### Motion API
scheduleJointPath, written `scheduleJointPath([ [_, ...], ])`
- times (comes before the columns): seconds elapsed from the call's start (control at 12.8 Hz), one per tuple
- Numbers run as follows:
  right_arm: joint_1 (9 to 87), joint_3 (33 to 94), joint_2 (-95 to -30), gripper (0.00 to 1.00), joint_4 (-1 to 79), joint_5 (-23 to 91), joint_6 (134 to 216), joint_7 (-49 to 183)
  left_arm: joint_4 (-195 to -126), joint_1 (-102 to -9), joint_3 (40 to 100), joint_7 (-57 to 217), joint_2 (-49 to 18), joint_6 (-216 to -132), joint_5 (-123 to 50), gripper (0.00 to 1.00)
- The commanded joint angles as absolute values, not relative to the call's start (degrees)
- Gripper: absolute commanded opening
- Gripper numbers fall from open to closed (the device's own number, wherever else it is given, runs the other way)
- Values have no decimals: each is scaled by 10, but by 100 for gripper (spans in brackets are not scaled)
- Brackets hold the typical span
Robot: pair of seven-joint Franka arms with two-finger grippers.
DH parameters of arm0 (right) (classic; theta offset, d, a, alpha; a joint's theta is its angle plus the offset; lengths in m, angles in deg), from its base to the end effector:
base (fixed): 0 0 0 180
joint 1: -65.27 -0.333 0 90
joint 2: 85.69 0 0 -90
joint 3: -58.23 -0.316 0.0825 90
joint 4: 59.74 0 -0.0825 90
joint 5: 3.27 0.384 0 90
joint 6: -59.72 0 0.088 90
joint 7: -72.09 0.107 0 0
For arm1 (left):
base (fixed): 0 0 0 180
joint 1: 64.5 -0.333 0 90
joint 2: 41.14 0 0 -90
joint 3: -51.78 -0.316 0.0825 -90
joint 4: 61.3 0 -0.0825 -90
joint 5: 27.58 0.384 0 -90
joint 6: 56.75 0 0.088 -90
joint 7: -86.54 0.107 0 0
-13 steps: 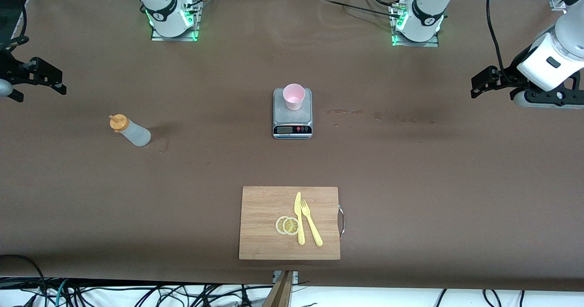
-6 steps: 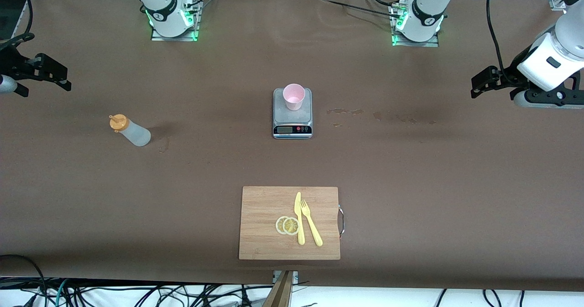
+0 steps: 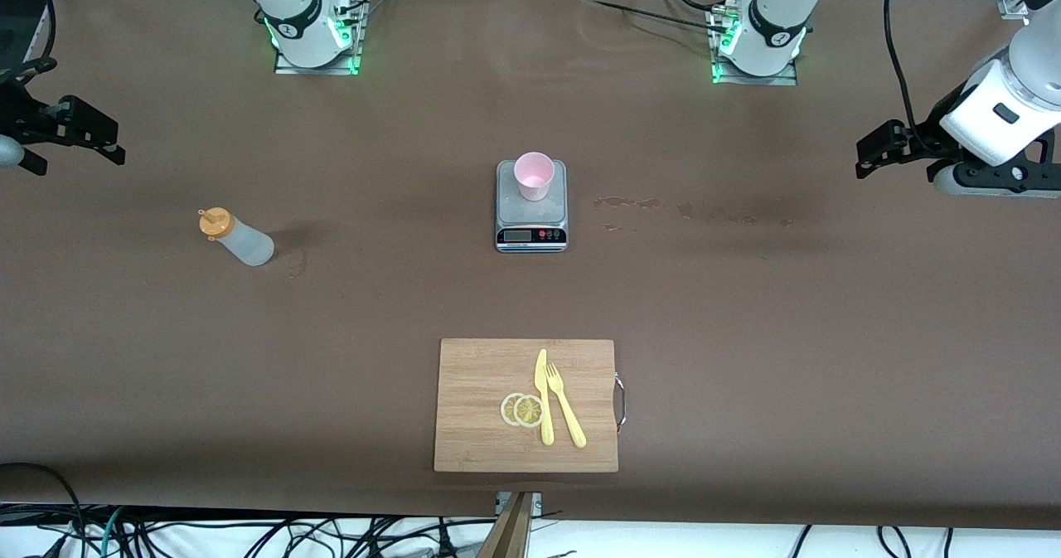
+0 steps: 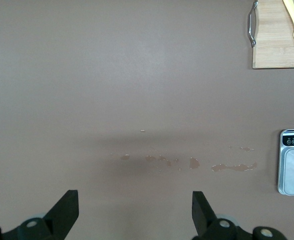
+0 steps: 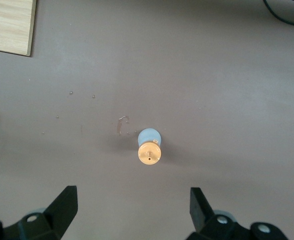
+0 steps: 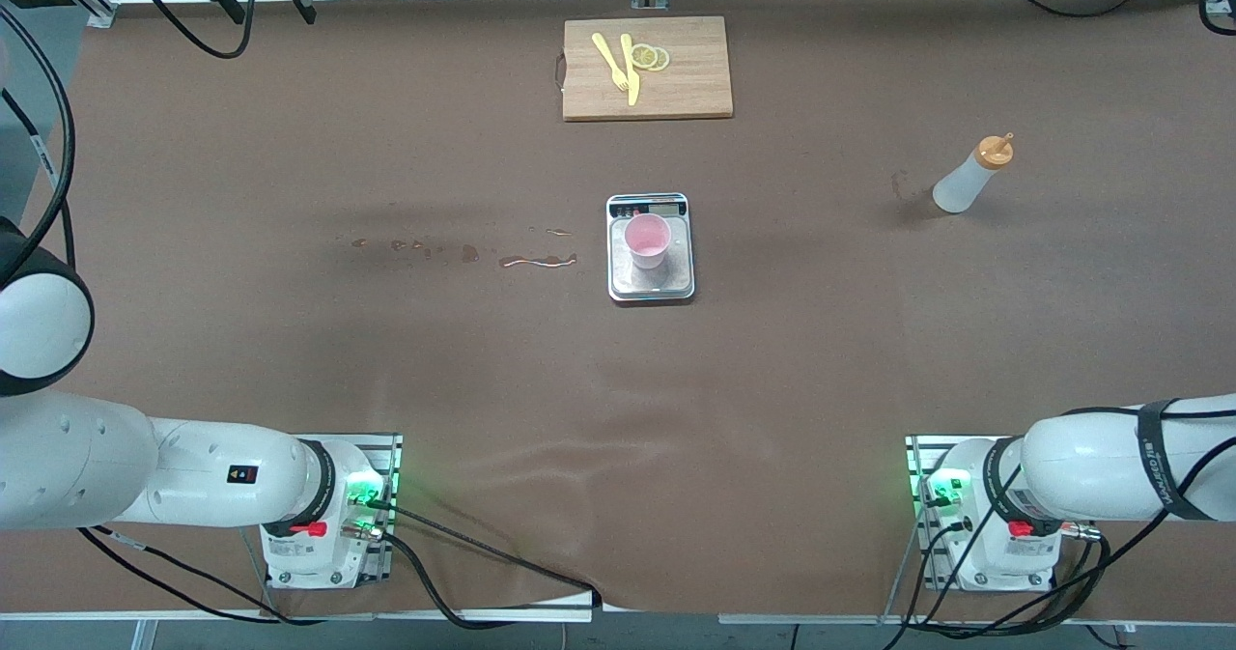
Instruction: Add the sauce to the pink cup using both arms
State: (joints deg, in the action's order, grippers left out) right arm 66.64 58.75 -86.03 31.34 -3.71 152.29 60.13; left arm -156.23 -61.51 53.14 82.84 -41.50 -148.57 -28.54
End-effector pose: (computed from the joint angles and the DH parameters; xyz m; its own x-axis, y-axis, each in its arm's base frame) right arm 0.5567 -0.0192 0.6229 0.9841 0.1752 0.0297 0.1748 -0.9845 0.0141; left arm 0.5509 -0.0437 0.5901 0.9987 -0.0107 -0.0490 -0.0101 -0.9999 0.0134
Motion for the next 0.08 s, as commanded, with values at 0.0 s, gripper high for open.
scheduleJointPath([
  [0.0, 661, 593, -866, 100, 307, -41, 1515, 608, -1546, -618, 531, 828, -411, -1473, -295, 100],
])
